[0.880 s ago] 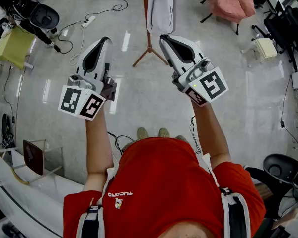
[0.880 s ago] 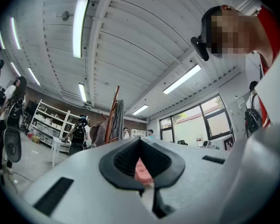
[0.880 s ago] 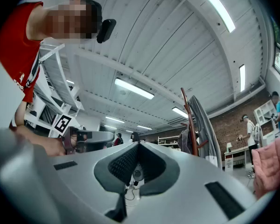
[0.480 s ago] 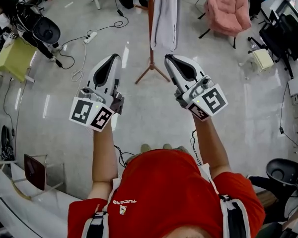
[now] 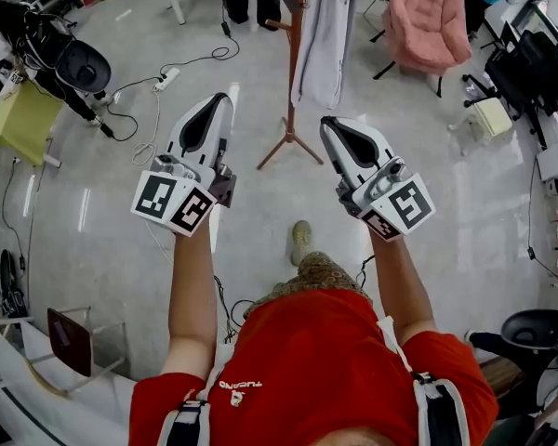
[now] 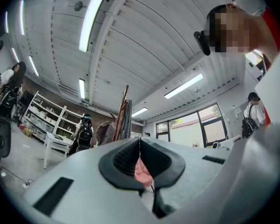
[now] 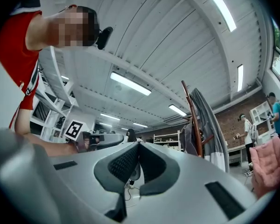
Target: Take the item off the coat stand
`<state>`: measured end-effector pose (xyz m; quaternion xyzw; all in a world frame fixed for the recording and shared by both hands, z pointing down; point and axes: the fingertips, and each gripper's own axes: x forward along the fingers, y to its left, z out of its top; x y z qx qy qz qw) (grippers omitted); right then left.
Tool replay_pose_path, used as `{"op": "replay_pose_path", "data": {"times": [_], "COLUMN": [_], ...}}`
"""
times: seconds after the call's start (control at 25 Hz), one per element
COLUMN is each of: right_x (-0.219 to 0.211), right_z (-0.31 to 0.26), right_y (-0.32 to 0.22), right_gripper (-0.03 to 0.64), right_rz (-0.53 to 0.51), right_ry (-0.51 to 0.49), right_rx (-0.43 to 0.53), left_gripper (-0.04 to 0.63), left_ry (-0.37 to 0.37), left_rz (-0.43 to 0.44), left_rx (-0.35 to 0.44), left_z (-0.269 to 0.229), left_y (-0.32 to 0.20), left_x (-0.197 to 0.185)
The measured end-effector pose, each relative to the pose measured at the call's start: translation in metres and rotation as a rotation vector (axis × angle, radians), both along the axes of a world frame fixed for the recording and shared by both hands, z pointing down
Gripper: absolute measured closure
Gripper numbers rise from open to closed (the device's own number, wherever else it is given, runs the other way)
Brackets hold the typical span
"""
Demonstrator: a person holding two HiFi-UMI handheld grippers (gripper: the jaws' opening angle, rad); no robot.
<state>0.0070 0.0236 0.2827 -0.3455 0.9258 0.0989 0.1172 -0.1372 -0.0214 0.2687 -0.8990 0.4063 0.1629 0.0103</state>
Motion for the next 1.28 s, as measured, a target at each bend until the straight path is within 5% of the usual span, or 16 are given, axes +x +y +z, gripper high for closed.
{"op": "replay_pose_path", "data": {"times": [0.24, 0.76, 1.28], "right_x": [0.002, 0.012, 0.026], "right_z": [-0.002, -0.014, -0.020], "right_y": [-0.064, -0.241, -0.299], "right_gripper": [0.592, 0.593, 0.592], "right_rz": [-0.013, -0.056, 0.091], "right_ry": [-0.022, -0.030, -0.002], "right_rx": [0.052, 0.071, 0.061], "left_gripper": [0.580, 0.402, 0.313], "left_ry": [0.017, 0.009, -0.071], "left_rz": [0.000, 0.011, 0.184], "left_rx": [0.014, 0.000, -0.032], "left_z": [0.002, -0.006, -0.016], "left_y": [-0.066, -0.283, -0.423], "left_x": [-0.004, 0.002, 0.033]}}
